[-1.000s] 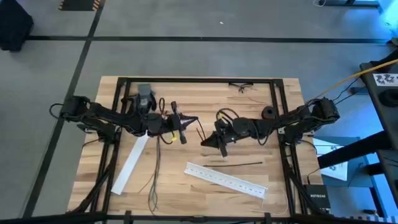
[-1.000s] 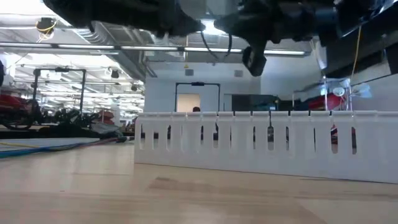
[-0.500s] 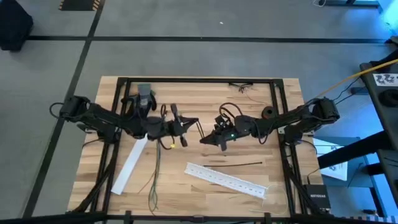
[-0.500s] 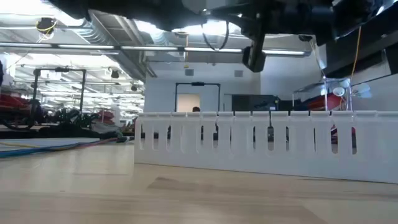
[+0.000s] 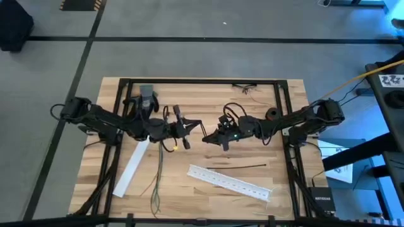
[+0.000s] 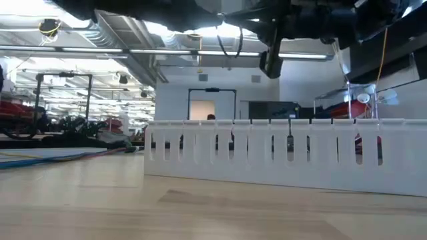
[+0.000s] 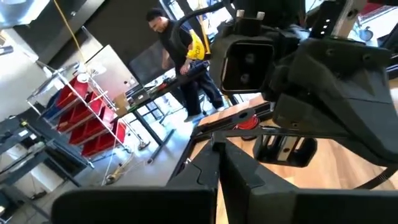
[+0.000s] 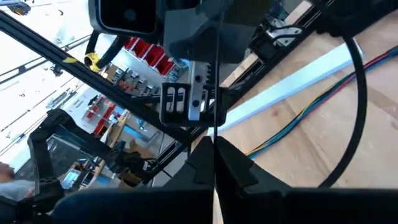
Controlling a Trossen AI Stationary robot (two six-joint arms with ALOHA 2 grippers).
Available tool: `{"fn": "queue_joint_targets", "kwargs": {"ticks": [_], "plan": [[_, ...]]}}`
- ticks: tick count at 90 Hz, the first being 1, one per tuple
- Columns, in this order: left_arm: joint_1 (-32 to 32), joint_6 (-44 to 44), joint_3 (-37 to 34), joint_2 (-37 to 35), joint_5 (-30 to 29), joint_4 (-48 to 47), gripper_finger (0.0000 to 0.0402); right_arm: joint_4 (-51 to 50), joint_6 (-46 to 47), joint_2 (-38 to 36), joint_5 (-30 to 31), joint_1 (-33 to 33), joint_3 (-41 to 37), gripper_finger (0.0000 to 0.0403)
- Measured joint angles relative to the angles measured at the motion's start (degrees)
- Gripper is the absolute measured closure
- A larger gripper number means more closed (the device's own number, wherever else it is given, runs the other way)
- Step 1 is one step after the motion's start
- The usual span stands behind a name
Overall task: Ziptie cables
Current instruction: Wrap the cables together using the top zip tie
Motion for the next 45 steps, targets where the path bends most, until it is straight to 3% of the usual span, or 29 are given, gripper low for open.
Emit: {"fn": "queue_joint_targets", "kwargs": {"ticks": [45], "plan": [[2.28, -4.55, 0.00, 0.11, 4.41, 0.20, 0.0401, 0.06, -0.35, 0.00, 0.64, -0.05, 0.00, 0.0403]]}}
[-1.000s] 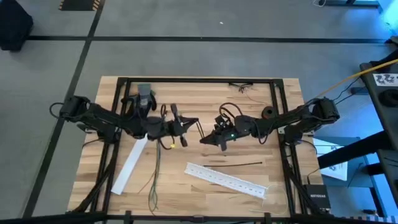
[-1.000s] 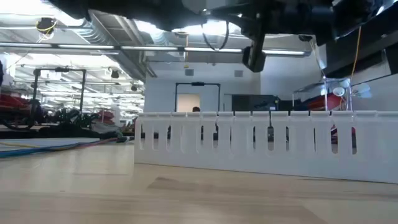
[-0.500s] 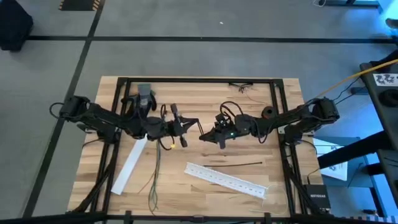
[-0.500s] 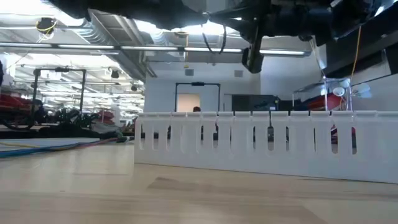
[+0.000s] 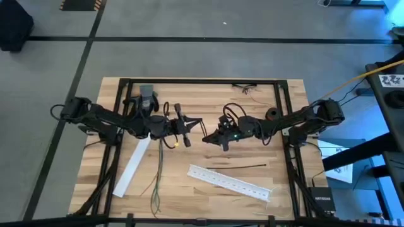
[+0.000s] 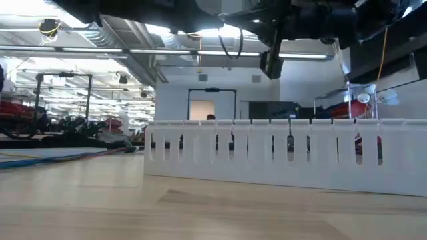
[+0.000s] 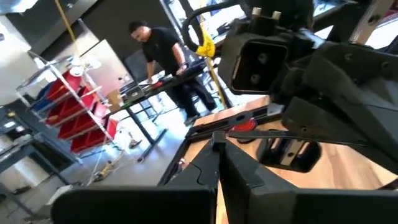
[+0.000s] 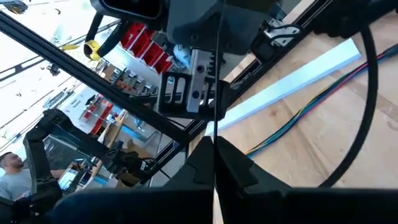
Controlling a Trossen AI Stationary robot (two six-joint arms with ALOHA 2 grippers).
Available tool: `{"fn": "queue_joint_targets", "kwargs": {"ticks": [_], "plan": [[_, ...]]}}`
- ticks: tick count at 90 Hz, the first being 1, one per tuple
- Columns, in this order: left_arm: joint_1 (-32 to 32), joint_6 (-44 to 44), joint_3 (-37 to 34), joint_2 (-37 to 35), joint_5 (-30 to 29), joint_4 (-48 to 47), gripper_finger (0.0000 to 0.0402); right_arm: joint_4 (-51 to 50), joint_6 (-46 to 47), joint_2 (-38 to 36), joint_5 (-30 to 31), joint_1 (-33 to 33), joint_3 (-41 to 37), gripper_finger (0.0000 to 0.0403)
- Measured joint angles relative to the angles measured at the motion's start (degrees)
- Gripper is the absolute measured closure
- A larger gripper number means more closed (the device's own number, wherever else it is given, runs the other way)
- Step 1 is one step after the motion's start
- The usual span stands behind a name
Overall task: Ziptie cables
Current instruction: Wrap the cables together using the top zip tie
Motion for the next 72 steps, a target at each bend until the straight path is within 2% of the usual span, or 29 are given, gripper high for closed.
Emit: {"fn": "queue_joint_targets", "kwargs": {"ticks": [72], "plan": [[0.15, -0.01, 0.00, 0.15, 1.39, 0.24, 0.0401, 0.31, 1.48, 0.44, 2.03, -0.52, 0.00, 0.0403]]}}
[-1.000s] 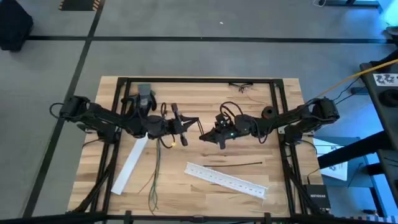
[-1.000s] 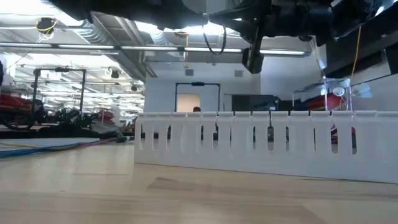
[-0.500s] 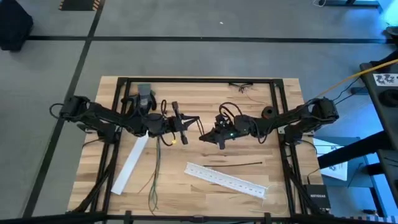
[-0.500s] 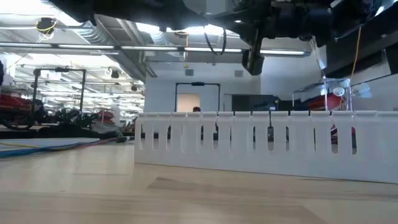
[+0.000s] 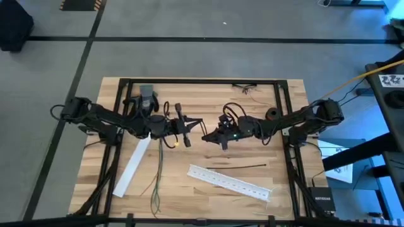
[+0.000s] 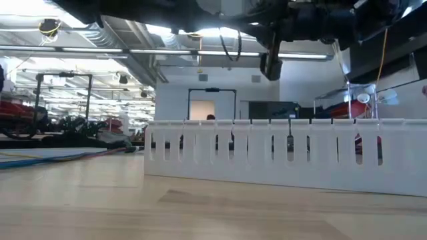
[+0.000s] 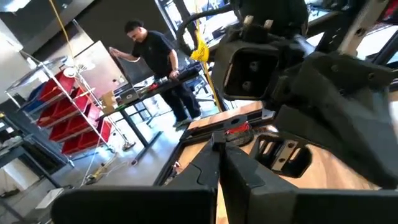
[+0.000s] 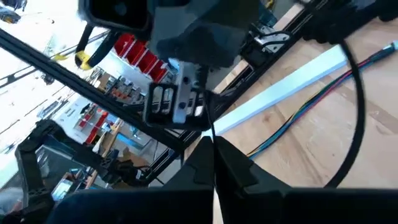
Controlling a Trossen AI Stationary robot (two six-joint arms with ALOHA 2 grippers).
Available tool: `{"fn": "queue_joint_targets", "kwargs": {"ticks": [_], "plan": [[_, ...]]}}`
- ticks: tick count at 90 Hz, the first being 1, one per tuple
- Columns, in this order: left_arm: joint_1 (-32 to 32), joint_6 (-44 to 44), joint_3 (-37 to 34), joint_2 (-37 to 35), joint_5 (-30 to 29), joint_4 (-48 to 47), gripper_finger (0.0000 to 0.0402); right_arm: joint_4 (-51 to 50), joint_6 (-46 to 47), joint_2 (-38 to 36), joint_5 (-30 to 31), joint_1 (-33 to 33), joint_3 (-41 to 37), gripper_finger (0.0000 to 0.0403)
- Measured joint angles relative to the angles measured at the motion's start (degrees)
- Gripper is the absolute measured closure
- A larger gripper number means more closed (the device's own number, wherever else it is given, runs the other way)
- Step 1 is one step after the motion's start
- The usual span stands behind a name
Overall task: Ziptie cables
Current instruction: Wrap the cables together using the top zip tie
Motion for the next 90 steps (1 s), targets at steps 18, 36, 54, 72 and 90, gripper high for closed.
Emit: {"fn": "queue_joint_targets", "kwargs": {"ticks": [18, 36, 54, 72, 90], "plan": [[0.00, 0.24, 0.00, 0.00, 0.27, -0.31, 0.0401, -3.33, 0.13, 0.00, 0.08, 0.04, 1.15, 0.0403], [0.00, -0.02, 0.00, 0.00, 0.27, -0.05, 0.0401, -4.85, -0.06, 0.04, -0.17, 0.10, 2.43, 0.0403], [-0.61, 0.74, 0.00, 0.00, 0.22, -0.03, 0.0401, -4.78, 0.14, 0.04, 1.10, 0.04, 2.48, 0.0403], [-1.22, 1.95, 0.00, 0.00, 0.22, 0.00, 0.0401, -5.27, 2.15, 0.04, 1.72, 0.04, 3.87, 0.0403], [-1.82, 3.75, 0.00, 0.00, 0.03, -0.04, 0.0401, -5.90, 3.74, 0.04, 3.13, 0.04, 5.05, 0.0403]]}}
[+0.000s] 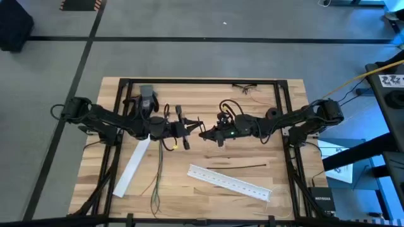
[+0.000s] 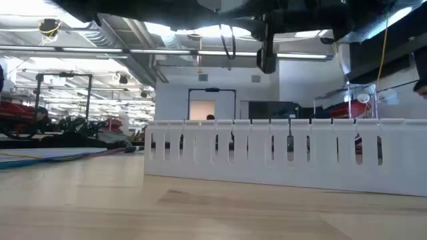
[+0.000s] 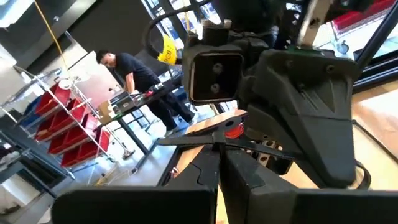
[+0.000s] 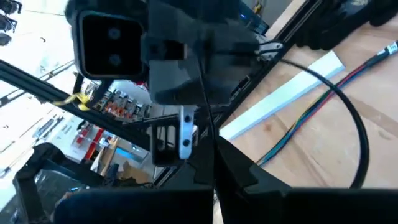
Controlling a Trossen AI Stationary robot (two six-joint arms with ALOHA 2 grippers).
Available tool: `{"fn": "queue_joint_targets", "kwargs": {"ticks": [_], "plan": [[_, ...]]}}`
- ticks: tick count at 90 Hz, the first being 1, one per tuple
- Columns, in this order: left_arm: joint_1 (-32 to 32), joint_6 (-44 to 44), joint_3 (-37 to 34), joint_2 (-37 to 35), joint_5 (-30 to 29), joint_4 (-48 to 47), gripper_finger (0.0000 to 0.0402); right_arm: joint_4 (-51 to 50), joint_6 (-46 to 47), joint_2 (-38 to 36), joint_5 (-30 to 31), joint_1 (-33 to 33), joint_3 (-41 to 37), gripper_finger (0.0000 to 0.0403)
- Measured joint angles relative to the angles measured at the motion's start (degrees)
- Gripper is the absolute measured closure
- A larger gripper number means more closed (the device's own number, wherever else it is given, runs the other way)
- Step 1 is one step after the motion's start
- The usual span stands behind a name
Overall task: Ziptie cables
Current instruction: Wrap the cables together using the top zip tie
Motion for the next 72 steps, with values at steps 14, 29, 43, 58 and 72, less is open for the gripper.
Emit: {"fn": "queue_joint_targets", "kwargs": {"ticks": [14, 29, 43, 58, 72], "plan": [[-0.46, 0.84, 0.00, 0.18, -0.08, 0.18, 0.0401, -0.26, 0.94, 0.00, 0.56, -1.36, 0.02, 0.0403], [-0.78, 2.60, 0.00, 1.01, -0.25, -0.10, 0.0401, 0.02, 0.94, 0.00, -0.70, -2.97, 0.02, 0.0403], [-0.86, 4.23, 0.02, 1.54, -1.24, -0.27, 0.0401, 2.07, 0.93, 0.00, -2.58, -3.71, 0.00, 0.0403], [-0.72, 3.71, 0.00, 2.26, -0.66, -0.91, 0.0401, 1.73, -3.47, -0.05, -7.41, -3.76, 0.00, 0.0397], [-0.82, 3.38, -0.04, 2.36, -0.73, -0.81, 0.0401, -0.49, -10.73, -0.52, -15.06, -3.87, 0.00, 0.0359]]}}
